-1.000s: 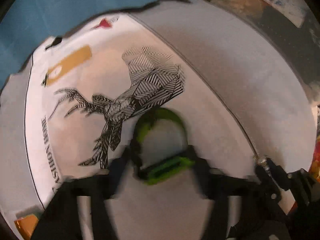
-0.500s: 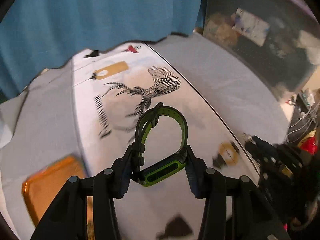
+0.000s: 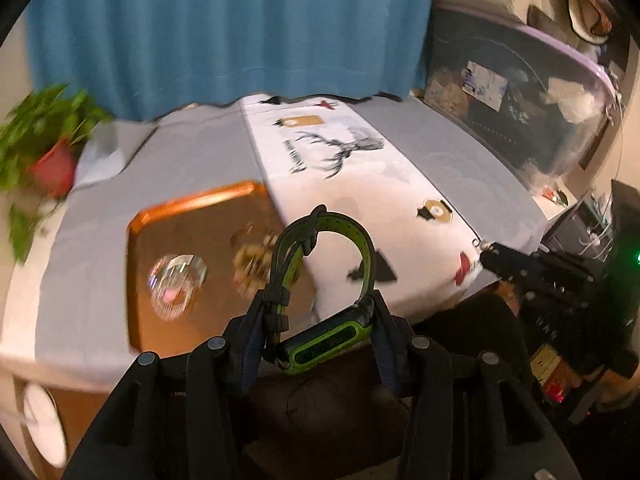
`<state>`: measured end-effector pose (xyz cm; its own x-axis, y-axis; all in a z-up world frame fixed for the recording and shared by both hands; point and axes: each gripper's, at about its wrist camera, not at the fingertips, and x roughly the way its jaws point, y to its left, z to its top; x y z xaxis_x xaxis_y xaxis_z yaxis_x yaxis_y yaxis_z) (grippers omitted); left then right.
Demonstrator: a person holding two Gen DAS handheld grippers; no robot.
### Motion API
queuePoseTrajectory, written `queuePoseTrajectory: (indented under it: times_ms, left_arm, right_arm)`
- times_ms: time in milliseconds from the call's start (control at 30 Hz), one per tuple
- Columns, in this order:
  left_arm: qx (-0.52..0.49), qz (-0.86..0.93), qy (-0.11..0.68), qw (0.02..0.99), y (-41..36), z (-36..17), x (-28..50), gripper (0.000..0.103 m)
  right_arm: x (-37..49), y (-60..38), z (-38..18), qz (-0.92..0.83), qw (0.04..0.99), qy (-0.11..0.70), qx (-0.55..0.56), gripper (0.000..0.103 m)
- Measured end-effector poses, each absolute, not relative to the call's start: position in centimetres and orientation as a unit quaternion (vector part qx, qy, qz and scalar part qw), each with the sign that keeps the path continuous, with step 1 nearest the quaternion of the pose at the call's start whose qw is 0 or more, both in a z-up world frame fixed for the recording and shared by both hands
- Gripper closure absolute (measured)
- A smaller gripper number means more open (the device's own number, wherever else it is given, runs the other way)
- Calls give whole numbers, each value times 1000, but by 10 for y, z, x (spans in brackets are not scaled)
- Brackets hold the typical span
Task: Organize jewelry
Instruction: 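Carry the green watch and pearl brooch pin over the tray with both tools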
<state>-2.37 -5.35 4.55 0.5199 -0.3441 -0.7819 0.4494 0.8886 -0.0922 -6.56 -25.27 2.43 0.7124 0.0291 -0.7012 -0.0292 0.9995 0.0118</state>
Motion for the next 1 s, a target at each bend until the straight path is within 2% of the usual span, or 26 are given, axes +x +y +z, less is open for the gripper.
queuePoseTrajectory:
  times_ms: [367, 1000]
  left_arm:
    - [34, -188, 390, 901, 15, 48, -100, 59]
    - [16, -165, 391, 905, 45, 37, -100, 59]
  right_arm:
    - [-128, -203, 60, 46, 933, 356, -16, 91]
    - [-121, -162, 43, 73, 917, 388, -45, 91]
